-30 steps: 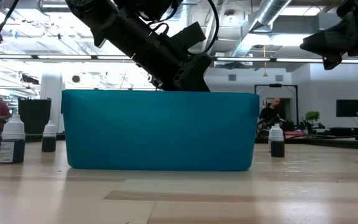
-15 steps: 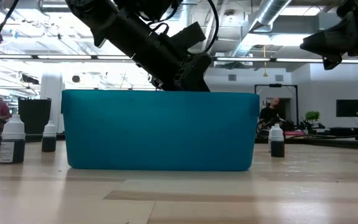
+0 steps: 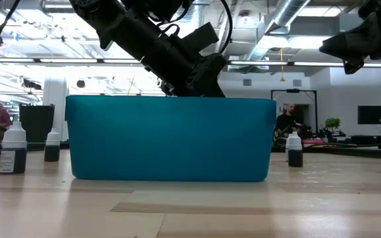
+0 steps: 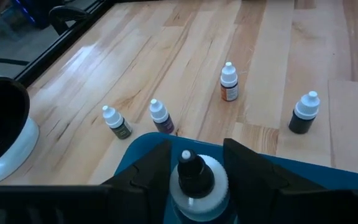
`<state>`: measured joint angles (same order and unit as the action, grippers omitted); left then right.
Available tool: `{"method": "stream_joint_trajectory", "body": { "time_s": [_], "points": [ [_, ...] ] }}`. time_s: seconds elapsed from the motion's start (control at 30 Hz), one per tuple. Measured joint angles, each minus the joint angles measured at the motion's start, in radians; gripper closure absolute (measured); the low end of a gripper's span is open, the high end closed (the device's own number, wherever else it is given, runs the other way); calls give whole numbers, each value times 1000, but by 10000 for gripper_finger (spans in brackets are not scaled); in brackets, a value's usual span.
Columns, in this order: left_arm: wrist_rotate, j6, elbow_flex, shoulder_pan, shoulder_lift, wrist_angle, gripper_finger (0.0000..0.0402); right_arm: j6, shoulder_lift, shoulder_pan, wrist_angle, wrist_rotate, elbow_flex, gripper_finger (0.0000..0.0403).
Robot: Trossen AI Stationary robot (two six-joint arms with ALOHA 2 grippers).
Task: Pick & Place food coloring
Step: Put the big black food coloring bottle into the blue bin, then put the top small purple food coloring bottle into the blue bin
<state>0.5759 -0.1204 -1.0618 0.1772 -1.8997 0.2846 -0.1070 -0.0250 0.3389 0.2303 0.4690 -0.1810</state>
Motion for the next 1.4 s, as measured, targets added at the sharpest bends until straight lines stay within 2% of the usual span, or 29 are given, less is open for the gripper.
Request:
{"method": "stream_joint_trajectory", "body": {
  "time_s": [0.83,0.97,1.23,1.4],
  "points": [
    [12,10,0,1,0,-1,259,0,0,0,0,-1,0,344],
    [12,11,0,1,0,-1,237,0,0,0,0,0,0,344],
    [39,24,0,2,0,-2,167,0,0,0,0,0,0,344],
    [40,31,0,2,19,-12,151,0,0,0,0,0,0,344]
  ]
}}
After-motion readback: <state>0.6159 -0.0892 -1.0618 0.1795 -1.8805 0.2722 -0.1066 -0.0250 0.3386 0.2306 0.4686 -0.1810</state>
